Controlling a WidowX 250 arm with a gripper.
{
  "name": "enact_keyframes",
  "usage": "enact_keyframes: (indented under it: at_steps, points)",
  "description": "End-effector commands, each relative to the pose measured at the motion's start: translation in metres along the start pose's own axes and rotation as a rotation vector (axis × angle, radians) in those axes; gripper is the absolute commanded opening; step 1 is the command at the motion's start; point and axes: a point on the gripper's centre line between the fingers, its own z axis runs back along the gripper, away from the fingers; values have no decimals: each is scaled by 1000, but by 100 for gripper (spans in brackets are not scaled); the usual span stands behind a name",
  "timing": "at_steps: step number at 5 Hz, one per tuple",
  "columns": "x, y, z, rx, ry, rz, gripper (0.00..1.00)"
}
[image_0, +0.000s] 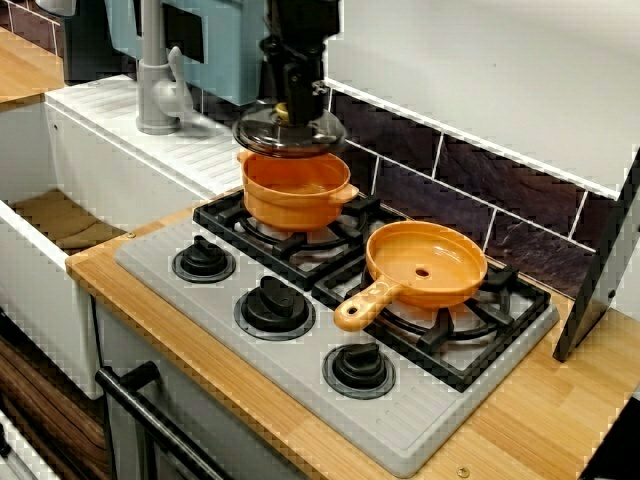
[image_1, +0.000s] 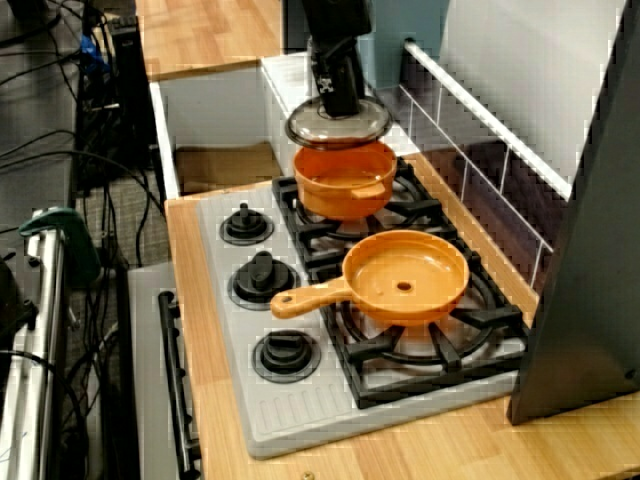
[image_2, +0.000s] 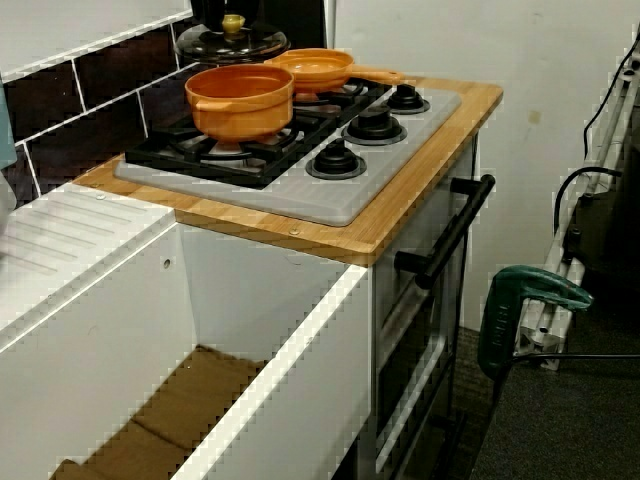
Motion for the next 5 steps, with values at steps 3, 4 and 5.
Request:
enact_keyframes:
  at_steps: [3,4,5]
  points:
    - [2,-9,2,5,-64,-3,0]
    - [4,-11,-5,12,-57,3,0]
    - [3,-12,-7,12,-60,11,0]
